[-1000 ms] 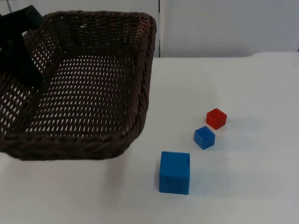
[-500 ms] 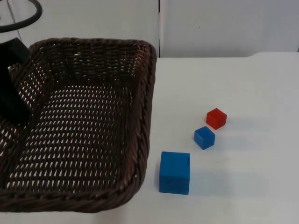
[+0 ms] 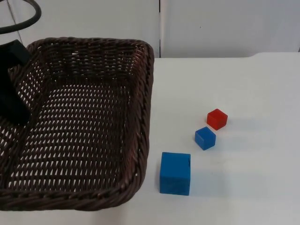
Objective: Pick up the basket with the left hand and place the largest block into the basket with the right hand.
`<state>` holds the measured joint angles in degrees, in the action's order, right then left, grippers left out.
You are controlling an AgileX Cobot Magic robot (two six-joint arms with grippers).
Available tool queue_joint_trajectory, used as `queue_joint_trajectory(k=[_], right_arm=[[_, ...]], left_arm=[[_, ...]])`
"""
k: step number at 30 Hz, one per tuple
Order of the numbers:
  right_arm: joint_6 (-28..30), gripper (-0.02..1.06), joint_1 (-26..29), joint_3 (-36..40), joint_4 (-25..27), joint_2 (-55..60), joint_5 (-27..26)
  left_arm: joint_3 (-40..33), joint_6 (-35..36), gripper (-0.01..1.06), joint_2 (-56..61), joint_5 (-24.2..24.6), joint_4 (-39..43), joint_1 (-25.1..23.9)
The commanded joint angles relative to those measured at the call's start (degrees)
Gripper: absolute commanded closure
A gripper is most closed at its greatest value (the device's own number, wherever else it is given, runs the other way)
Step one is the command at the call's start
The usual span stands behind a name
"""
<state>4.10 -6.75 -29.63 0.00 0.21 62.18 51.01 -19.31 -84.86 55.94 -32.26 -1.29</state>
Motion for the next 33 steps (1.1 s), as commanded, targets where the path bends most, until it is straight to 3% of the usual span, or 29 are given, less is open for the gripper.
queue_joint_trajectory(k=[1, 12, 19, 33], right_arm=[[0.6, 0.0, 0.27, 0.02, 0.0, -0.21, -0.55], [1.71, 0.0, 0.27, -0.35, 0.63, 9.3, -1.01], [1.71, 0.0, 0.27, -4.89, 0.63, 21.59, -8.21], [4.81, 0.0, 0.27, -15.36, 1.78, 44.82, -13.0]], left_arm=[[0.01, 0.1, 1.05, 0.82, 0.09, -1.44, -0.09], [0.01, 0.1, 1.05, 0.82, 0.29, -1.8, -0.09], [0.01, 0.1, 1.05, 0.82, 0.29, -2.04, -0.09], [0.01, 0.1, 1.05, 0.82, 0.4, -2.05, -0.09]])
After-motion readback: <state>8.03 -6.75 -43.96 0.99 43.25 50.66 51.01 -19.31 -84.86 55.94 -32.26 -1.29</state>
